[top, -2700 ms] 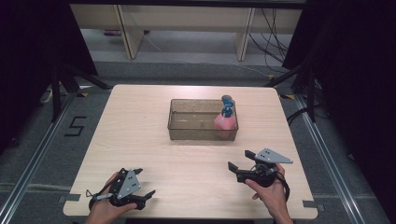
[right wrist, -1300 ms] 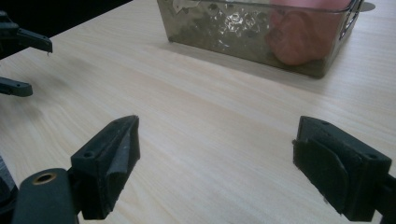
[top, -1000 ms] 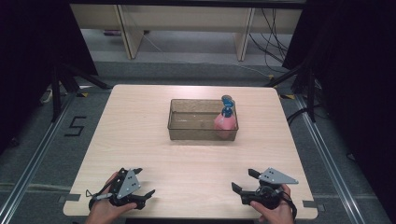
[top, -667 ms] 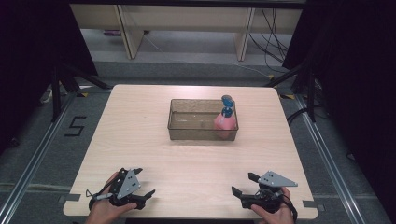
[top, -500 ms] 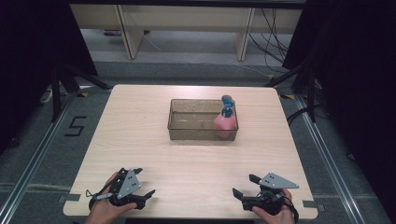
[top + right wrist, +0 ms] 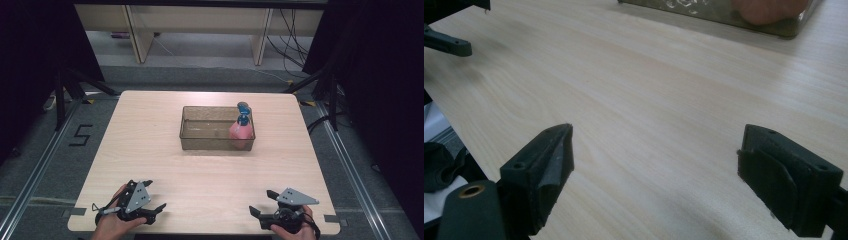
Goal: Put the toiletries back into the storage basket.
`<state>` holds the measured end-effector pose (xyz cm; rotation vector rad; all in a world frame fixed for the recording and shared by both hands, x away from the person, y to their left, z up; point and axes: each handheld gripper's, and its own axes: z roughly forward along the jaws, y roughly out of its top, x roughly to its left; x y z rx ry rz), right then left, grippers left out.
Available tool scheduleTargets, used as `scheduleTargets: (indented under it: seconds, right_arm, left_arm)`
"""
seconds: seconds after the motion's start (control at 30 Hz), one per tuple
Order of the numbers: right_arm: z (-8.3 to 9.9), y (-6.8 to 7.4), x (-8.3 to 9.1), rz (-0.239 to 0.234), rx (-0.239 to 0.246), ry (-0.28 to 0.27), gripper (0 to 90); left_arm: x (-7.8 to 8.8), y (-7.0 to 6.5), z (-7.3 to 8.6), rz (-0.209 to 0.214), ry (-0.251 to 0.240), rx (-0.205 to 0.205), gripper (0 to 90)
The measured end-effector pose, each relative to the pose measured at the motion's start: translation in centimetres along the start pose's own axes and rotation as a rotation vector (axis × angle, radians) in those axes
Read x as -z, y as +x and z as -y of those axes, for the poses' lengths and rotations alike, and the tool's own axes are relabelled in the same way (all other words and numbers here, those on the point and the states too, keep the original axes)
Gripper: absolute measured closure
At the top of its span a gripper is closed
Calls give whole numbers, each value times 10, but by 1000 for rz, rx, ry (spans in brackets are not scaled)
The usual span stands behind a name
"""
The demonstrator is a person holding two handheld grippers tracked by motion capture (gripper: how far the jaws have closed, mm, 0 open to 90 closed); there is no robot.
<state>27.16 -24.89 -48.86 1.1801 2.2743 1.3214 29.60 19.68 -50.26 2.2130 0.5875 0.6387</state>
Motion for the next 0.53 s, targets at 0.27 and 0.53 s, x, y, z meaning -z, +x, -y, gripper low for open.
scheduleTargets:
  seconds: [0.27, 0.53]
  right_arm:
    - [0, 0, -2, 5, 40, -2, 156]
    - [0, 0, -2, 0, 40, 4, 156]
  left_arm:
    - [0, 0, 0, 3, 3, -3, 151]
    - [1, 0, 0, 3, -1, -2, 151]
